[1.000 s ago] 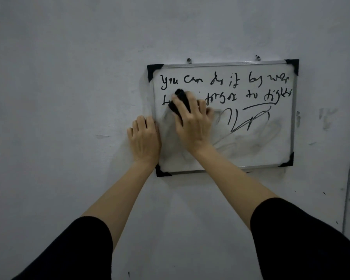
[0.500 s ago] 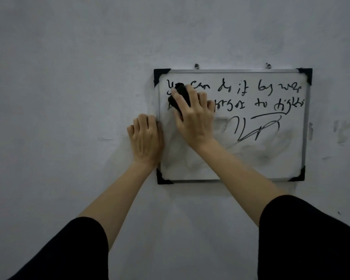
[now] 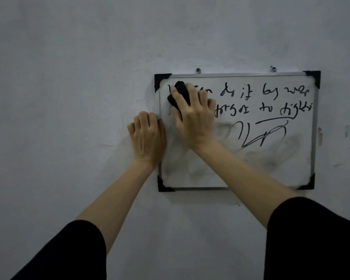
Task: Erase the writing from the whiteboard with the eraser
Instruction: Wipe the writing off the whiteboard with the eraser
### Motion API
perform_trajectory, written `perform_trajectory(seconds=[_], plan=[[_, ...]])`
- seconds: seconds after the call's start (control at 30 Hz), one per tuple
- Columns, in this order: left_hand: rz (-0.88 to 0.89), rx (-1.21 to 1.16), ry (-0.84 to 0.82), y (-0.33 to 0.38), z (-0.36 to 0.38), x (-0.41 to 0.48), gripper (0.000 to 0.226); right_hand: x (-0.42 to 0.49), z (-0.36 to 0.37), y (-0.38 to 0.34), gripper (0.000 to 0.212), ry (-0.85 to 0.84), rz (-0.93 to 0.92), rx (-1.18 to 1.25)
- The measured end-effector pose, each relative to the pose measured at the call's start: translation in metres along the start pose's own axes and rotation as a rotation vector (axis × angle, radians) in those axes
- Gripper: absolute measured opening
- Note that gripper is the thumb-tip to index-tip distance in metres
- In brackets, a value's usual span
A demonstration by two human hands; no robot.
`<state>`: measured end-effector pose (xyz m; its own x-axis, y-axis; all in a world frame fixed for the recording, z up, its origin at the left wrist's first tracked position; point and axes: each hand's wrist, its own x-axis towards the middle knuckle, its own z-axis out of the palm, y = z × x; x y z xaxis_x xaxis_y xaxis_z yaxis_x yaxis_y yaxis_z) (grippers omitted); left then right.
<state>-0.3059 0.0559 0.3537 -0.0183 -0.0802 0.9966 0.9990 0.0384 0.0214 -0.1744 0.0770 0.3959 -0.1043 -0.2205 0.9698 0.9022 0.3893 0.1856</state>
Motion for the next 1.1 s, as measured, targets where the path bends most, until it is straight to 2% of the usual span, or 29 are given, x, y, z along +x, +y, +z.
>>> perform_trajectory(seconds=[0.2,0.33,0.43,0.63,0.7,0.83,0.9,0.93,1.03,1.1], plan=[[-0.003,0.033,-0.006,-0.001,-0.001,0.0,0.014,-0.016,-0.005,-0.004,0.032,-0.039,-0.247,0.046],[0.034,0.042,-0.006,-0.003,0.0,-0.001,0.014,0.005,0.0,0.003,0.033,0.023,0.016,0.006],[0.04,0.051,-0.015,-0.003,-0.002,0.001,0.014,-0.001,0.003,-0.01,0.037,0.035,0.112,-0.03],[0.041,0.09,-0.039,-0.002,-0.005,-0.006,0.012,-0.039,-0.008,-0.017,0.034,-0.031,-0.07,0.032],[0.047,0.09,-0.036,-0.002,-0.005,-0.008,0.015,-0.033,-0.008,-0.001,0.038,-0.02,0.024,0.012],[0.026,0.078,-0.054,0.001,-0.006,-0.008,0.019,-0.017,-0.009,0.006,0.039,0.039,0.454,-0.022],[-0.006,0.085,-0.054,0.004,-0.006,-0.009,0.02,-0.018,-0.007,-0.013,0.038,0.052,0.521,-0.006],[-0.02,0.1,-0.047,0.005,-0.005,-0.009,0.019,-0.022,-0.005,-0.023,0.037,0.045,0.477,0.006],[-0.027,0.13,-0.043,0.005,-0.004,-0.011,0.016,-0.041,-0.002,-0.029,0.037,-0.008,0.188,-0.016],[-0.028,0.147,-0.039,0.005,-0.003,-0.011,0.016,-0.041,-0.003,-0.009,0.038,0.014,0.118,-0.009]])
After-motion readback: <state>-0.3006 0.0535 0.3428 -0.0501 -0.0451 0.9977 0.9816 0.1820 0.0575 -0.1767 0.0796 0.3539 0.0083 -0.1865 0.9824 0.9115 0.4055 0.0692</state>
